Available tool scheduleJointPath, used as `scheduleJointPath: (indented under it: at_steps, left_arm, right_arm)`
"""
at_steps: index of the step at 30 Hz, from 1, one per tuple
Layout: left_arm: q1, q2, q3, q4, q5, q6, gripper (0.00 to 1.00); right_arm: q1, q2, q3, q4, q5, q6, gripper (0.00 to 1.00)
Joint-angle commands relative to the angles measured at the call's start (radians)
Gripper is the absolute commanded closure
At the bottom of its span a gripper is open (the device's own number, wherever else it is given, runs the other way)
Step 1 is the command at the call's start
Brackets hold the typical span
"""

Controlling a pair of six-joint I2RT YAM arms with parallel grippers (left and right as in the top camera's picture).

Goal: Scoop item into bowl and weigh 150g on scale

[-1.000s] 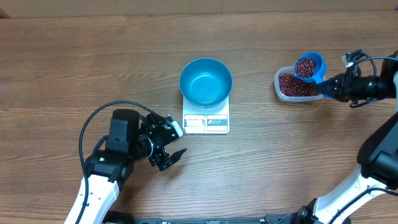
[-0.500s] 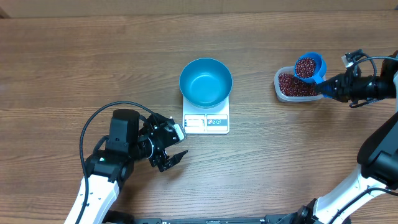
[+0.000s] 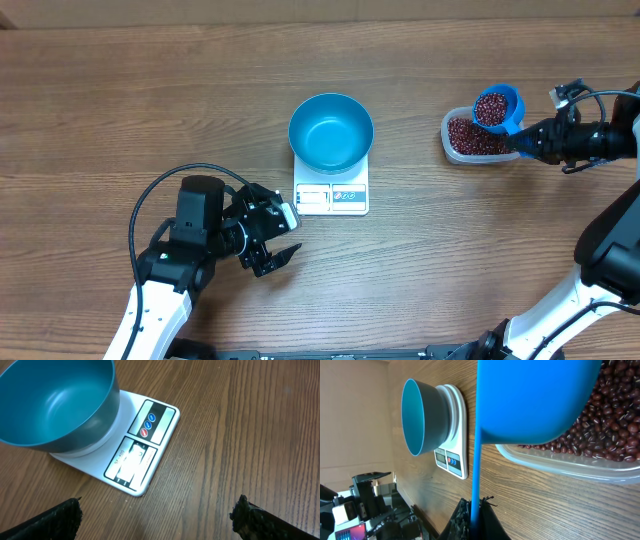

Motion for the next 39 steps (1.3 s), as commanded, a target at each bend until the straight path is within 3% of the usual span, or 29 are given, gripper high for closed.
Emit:
scheduleJointPath:
  at_steps: [1, 22, 39]
  left_arm:
    - [0.005, 0.007, -0.005, 0.000, 0.026, 0.041, 0.00]
    - [0.005, 0.007, -0.005, 0.000, 0.015, 0.040, 0.00]
    - [0.005, 0.007, -0.005, 0.000, 0.015, 0.040, 0.00]
  right_arm:
    - [-0.001, -0.018, 0.000, -0.003, -0.031, -0.010, 0.96]
    - [-0.001, -0.018, 0.000, -0.003, -0.031, -0.008, 0.96]
    - [-0.001, -0.018, 0.043, -0.042, -0.031, 0.074, 0.96]
